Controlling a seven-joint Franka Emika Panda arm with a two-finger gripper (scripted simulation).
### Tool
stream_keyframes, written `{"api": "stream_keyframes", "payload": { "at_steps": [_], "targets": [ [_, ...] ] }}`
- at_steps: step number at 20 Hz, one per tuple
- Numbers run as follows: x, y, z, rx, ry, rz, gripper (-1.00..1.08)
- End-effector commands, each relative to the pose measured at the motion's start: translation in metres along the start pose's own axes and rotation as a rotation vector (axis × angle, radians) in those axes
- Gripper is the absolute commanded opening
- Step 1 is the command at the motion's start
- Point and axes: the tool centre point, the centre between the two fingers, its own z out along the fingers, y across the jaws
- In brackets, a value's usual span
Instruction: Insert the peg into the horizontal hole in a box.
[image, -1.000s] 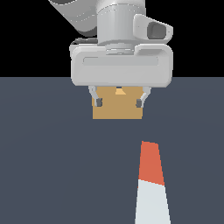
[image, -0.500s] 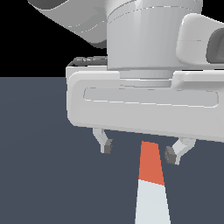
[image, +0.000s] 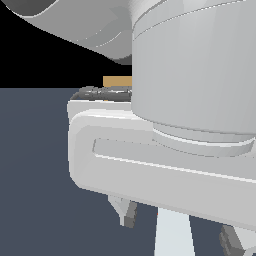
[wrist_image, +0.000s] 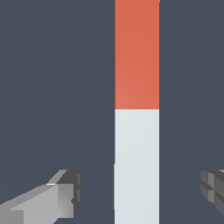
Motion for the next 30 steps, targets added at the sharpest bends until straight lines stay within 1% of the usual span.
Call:
{"api": "stream_keyframes", "payload": {
  "at_steps": [1,9,18,24,25,30],
  "targets": [
    [-0.003,0.002,0.001,-0.001,0.001,0.004,1.0],
    [-0.003,0.002,0.005,0.0,0.0,0.004,1.0],
    [-0.002,0.001,0.046,-0.001,0.001,0.003,1.0],
    [-0.001,0.002,0.051,-0.001,0.001,0.002,1.0],
    [-0.001,0.002,0.051,-0.001,0.001,0.002,-1.0],
    [-0.001,0.002,0.051,-0.001,0.001,0.002,-1.0]
  ]
}}
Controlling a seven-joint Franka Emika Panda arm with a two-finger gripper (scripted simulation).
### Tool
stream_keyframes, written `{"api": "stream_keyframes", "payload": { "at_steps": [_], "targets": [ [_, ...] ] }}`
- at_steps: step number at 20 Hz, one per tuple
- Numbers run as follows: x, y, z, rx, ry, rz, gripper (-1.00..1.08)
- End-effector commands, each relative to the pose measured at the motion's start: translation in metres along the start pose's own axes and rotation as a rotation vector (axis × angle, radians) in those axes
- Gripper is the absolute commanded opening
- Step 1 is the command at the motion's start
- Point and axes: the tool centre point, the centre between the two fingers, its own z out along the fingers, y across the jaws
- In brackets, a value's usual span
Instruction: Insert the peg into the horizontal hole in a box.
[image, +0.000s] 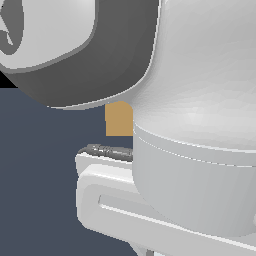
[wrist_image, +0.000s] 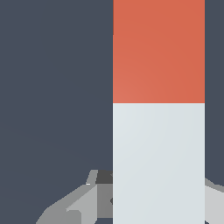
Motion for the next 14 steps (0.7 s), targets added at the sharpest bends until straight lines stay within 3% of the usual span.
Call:
{"api": "stream_keyframes", "payload": {
  "at_steps": [1,8,14],
  "targets": [
    [0.0,0.0,0.0,-0.001,0.0,0.0,-1.0],
    [0.004,-0.001,-0.002,0.0,0.0,-0.005,-1.0],
    [0.033,-0.006,-0.017,0.0,0.0,-0.044,-1.0]
  ]
}}
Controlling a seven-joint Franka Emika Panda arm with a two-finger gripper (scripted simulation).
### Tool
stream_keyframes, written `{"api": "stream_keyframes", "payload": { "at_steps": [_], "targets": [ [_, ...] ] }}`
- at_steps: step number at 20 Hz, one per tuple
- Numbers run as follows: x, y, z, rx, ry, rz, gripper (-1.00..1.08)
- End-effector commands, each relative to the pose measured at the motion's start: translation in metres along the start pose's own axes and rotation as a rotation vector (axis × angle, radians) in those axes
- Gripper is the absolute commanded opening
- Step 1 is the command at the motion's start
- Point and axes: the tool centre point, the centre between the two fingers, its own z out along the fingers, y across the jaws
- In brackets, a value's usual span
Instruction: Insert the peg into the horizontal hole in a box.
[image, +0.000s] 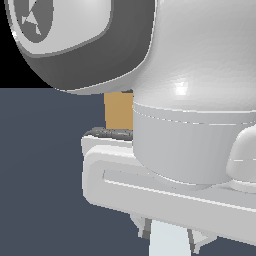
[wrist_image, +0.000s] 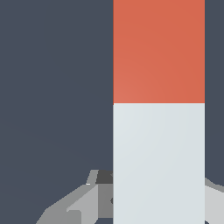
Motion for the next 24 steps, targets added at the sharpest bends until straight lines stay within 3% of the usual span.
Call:
{"api": "stream_keyframes", "payload": {
  "at_steps": [1,15,19,24],
  "targets": [
    [0.018,-0.001,-0.012,-0.005,0.001,-0.024,-1.0],
    [0.169,-0.047,-0.093,-0.006,-0.002,-0.23,-1.0],
    [0.192,-0.056,-0.106,-0.006,-0.002,-0.262,-1.0],
    [0.201,-0.06,-0.111,-0.006,-0.001,-0.274,-1.0]
  ]
}}
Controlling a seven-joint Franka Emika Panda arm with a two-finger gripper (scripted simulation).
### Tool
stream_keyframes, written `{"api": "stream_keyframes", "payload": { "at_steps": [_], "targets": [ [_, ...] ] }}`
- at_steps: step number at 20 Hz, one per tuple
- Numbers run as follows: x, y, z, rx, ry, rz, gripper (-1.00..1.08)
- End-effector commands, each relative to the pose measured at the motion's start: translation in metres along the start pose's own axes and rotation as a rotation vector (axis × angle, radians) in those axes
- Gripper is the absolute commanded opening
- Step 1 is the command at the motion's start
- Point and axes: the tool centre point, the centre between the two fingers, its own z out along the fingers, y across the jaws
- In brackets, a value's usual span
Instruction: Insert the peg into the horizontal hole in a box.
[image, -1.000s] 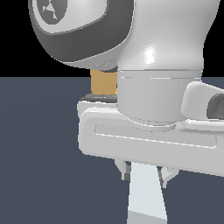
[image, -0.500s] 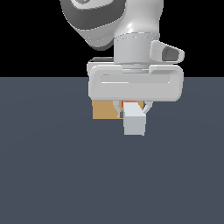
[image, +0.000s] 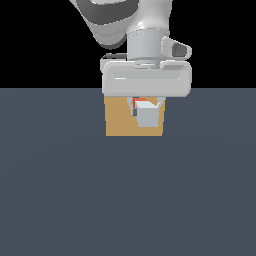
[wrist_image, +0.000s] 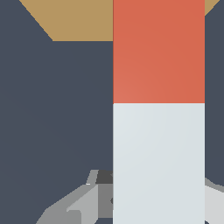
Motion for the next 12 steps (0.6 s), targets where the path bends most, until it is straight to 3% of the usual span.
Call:
{"api": "stream_keyframes", "payload": {
  "at_steps": [1,12],
  "targets": [
    [-0.0002,0.001,-0.0022,-0.003,0.0,0.001,-1.0],
    [-0.0007,0.0012,-0.0014,-0.001,0.001,0.001,-1.0]
  ]
}}
